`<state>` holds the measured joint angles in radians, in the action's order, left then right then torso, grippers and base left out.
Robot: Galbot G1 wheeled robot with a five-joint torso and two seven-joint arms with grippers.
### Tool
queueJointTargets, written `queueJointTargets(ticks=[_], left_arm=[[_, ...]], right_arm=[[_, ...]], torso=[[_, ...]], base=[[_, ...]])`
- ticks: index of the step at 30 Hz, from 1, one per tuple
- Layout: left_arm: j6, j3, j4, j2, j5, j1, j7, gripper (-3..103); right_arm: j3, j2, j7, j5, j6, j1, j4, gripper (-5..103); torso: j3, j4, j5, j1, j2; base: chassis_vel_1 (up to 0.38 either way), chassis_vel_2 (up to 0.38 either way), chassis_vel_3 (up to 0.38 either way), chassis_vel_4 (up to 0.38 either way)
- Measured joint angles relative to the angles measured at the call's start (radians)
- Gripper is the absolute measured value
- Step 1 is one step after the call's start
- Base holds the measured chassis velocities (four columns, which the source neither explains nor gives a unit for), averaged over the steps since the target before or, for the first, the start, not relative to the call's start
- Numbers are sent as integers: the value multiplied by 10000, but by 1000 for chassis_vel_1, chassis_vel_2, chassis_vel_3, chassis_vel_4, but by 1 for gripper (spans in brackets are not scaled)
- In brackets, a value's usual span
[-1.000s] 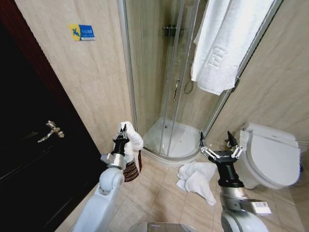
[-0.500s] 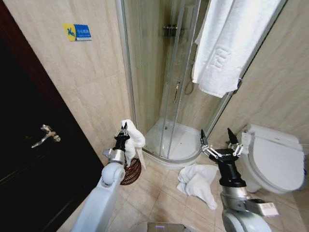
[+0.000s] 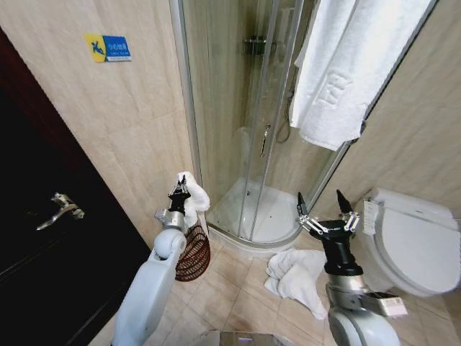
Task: Discard the used towel into the hamper.
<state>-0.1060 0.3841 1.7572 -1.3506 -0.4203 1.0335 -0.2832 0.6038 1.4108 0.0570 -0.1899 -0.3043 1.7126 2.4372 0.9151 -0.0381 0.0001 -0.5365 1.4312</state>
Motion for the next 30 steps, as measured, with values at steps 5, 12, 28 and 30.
queueJointTargets(ticks=[5,12,28,30], left_arm=[[8,18,-612,-132,488,-7,-345,2],[-455,-2,-1807,-7,902,-163,-146,2],[-941,-540,-4019,-46,1395,-615,-486,2],[-984,-616,-4440,106,1452,-635,-486,2]], right_arm=[[24,-184,61,-78,-146,-198,-121,100],[45,-180,13,-130,-203,-540,-250,100],[144,105,-73,-302,-792,-1076,-703,100],[74,213,-141,-350,-809,-1305,-787,100]], torso=[[-1,-1,0,4,1],[0,-2,-1,3,1],[0,0,0,2,1],[-1,0,-2,2,1]], base=[[0,0,0,0],[0,0,0,0],[0,0,0,0],[0,0,0,0]])
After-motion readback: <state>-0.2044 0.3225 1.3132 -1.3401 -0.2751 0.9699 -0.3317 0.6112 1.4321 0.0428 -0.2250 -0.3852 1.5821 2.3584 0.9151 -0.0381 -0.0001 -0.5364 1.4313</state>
